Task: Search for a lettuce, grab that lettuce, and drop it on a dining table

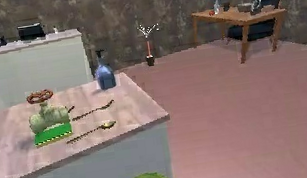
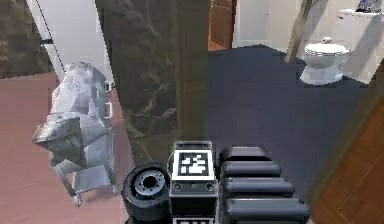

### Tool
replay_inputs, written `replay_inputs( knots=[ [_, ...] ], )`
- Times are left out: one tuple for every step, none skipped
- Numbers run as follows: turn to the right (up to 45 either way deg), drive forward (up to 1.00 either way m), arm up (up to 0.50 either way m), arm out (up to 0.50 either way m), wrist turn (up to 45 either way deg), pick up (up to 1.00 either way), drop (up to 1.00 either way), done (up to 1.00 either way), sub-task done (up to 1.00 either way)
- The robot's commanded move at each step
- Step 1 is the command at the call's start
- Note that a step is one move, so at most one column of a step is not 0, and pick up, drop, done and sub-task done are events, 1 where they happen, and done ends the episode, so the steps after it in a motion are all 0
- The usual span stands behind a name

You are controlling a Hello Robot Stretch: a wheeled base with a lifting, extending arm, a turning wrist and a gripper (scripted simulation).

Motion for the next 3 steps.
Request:
replay_inputs(
  knots=[
    [33.0, 0.00, 0.00, 0.00, 0.0, 0.00, 0.00, 0.00, 0.00],
    [3.0, 0.00, 0.00, 0.00, 0.0, 0.00, 0.00, 0.00, 0.00],
    [0.0, 1.00, 0.00, 0.00, 0.0, 0.00, 0.00, 0.00, 0.00]
  ],
)
